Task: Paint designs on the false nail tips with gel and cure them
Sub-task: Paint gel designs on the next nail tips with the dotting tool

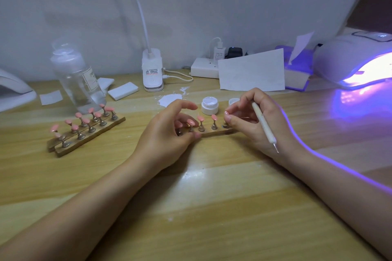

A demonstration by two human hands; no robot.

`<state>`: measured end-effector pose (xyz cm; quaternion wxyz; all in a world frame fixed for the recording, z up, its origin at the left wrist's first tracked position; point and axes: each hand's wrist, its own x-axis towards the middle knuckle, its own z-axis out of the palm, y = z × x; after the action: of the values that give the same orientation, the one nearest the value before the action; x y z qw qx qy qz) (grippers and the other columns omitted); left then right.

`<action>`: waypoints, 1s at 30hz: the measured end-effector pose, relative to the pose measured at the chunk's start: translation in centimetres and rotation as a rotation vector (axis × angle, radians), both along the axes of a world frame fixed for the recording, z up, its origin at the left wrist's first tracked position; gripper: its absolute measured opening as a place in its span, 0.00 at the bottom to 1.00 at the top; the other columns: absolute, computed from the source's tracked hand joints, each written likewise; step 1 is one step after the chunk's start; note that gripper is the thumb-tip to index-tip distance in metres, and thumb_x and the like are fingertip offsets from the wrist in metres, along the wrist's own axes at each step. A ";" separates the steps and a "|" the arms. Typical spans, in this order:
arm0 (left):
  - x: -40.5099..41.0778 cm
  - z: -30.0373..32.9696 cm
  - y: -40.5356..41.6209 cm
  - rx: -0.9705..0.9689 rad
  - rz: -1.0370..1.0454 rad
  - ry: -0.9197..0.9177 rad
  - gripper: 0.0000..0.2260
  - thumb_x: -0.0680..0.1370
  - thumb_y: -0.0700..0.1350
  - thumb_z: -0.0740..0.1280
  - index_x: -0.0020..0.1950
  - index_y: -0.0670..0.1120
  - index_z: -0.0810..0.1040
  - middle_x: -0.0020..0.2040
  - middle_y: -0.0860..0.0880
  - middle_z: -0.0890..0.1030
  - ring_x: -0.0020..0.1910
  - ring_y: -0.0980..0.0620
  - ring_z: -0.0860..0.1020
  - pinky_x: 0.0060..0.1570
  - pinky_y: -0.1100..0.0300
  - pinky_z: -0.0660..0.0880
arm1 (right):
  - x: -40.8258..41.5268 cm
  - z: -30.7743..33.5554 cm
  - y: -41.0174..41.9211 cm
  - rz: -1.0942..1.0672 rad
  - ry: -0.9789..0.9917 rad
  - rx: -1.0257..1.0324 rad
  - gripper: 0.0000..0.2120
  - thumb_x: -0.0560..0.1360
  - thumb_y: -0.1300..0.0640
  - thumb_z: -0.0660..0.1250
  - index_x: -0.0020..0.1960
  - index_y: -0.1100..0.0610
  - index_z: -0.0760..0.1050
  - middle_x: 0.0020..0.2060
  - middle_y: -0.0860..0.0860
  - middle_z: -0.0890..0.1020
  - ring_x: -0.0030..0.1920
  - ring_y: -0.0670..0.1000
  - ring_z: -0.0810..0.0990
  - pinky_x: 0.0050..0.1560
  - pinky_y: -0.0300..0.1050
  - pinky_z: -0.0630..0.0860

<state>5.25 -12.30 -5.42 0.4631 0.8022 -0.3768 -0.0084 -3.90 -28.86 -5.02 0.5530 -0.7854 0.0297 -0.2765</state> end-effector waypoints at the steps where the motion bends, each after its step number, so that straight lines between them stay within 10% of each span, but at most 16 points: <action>1: 0.0 0.0 0.0 0.003 0.004 -0.001 0.21 0.68 0.38 0.74 0.46 0.61 0.70 0.39 0.55 0.80 0.35 0.66 0.70 0.37 0.75 0.65 | 0.0 0.0 0.0 -0.002 0.005 -0.007 0.15 0.69 0.69 0.71 0.39 0.53 0.67 0.37 0.51 0.81 0.37 0.47 0.81 0.44 0.41 0.79; 20: 0.3 1.7 0.3 0.196 -0.025 -0.030 0.13 0.67 0.45 0.71 0.47 0.58 0.74 0.41 0.55 0.80 0.37 0.60 0.73 0.45 0.64 0.71 | -0.4 0.4 0.7 -0.149 0.079 -0.081 0.10 0.69 0.64 0.68 0.37 0.52 0.69 0.39 0.56 0.81 0.36 0.49 0.81 0.37 0.38 0.74; 30: -1.6 1.0 -1.8 0.181 0.141 -0.477 0.07 0.69 0.49 0.73 0.46 0.53 0.82 0.49 0.56 0.80 0.53 0.51 0.75 0.62 0.53 0.53 | -0.2 0.1 0.5 -0.258 0.101 -0.123 0.08 0.67 0.61 0.66 0.34 0.51 0.70 0.35 0.54 0.83 0.39 0.55 0.81 0.37 0.42 0.74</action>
<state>3.64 -14.14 -4.46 0.2867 0.8440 -0.4161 0.1796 -4.13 -28.38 -4.90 0.4617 -0.8203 0.1410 -0.3066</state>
